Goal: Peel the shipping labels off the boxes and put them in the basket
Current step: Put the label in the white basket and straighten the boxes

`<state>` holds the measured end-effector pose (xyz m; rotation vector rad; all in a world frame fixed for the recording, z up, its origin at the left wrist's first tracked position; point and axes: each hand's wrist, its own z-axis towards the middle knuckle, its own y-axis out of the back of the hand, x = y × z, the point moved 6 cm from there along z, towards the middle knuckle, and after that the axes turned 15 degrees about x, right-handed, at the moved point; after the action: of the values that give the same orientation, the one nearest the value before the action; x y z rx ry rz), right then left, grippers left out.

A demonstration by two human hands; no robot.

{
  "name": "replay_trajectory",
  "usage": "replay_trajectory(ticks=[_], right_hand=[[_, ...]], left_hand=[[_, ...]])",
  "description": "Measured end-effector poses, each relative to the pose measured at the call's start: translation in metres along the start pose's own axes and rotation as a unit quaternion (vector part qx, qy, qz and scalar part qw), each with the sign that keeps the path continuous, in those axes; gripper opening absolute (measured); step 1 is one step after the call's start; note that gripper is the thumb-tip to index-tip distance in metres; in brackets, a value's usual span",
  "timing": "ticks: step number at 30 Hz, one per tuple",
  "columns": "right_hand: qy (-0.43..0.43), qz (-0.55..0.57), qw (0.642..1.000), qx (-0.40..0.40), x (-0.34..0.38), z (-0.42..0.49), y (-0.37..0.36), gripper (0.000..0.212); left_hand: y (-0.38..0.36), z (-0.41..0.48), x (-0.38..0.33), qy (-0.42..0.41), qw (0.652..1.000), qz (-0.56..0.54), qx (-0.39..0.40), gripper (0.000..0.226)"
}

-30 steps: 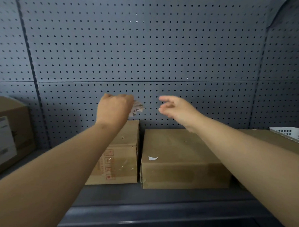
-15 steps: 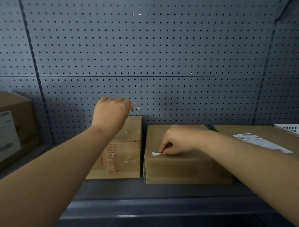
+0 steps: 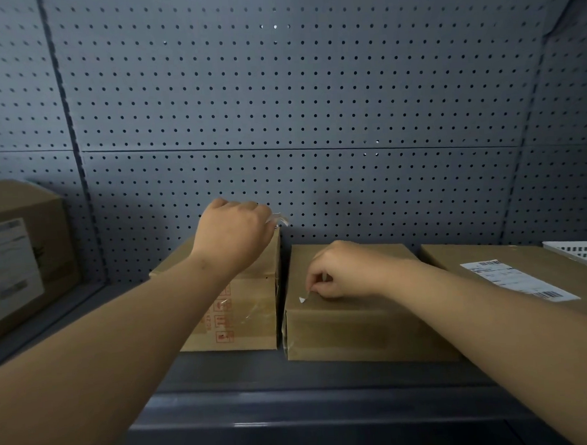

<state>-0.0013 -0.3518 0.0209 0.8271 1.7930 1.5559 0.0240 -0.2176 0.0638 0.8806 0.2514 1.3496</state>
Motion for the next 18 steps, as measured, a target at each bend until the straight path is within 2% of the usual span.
replay_trajectory(ticks=[3, 5, 8, 11, 15, 18], right_hand=[[-0.036, 0.043, 0.997, -0.05, -0.005, 0.002, 0.009, 0.019], [-0.071, 0.077, 0.988, -0.114, -0.013, 0.002, 0.022, 0.019], [-0.147, 0.121, 0.955, -0.227, -0.03, -0.002, 0.045, 0.022], [-0.192, 0.136, 0.922, -0.306, -0.036, -0.009, 0.065, 0.023], [-0.166, 0.115, 0.943, -0.263, -0.019, -0.002, 0.068, 0.023], [-0.135, 0.102, 0.959, -0.227, -0.009, 0.001, 0.063, 0.021]], left_hand=[[0.002, -0.001, -0.002, -0.01, 1.0, -0.027, 0.003, 0.039], [0.007, -0.002, -0.006, -0.017, 0.999, -0.037, 0.002, 0.054], [0.007, -0.002, -0.01, -0.025, 0.999, -0.045, 0.016, 0.068], [0.006, -0.002, -0.015, -0.044, 0.998, -0.034, 0.003, 0.064], [0.006, 0.0, -0.019, -0.071, 0.997, -0.008, -0.036, 0.046], [0.007, 0.0, -0.018, -0.066, 0.997, -0.004, -0.045, 0.042]])
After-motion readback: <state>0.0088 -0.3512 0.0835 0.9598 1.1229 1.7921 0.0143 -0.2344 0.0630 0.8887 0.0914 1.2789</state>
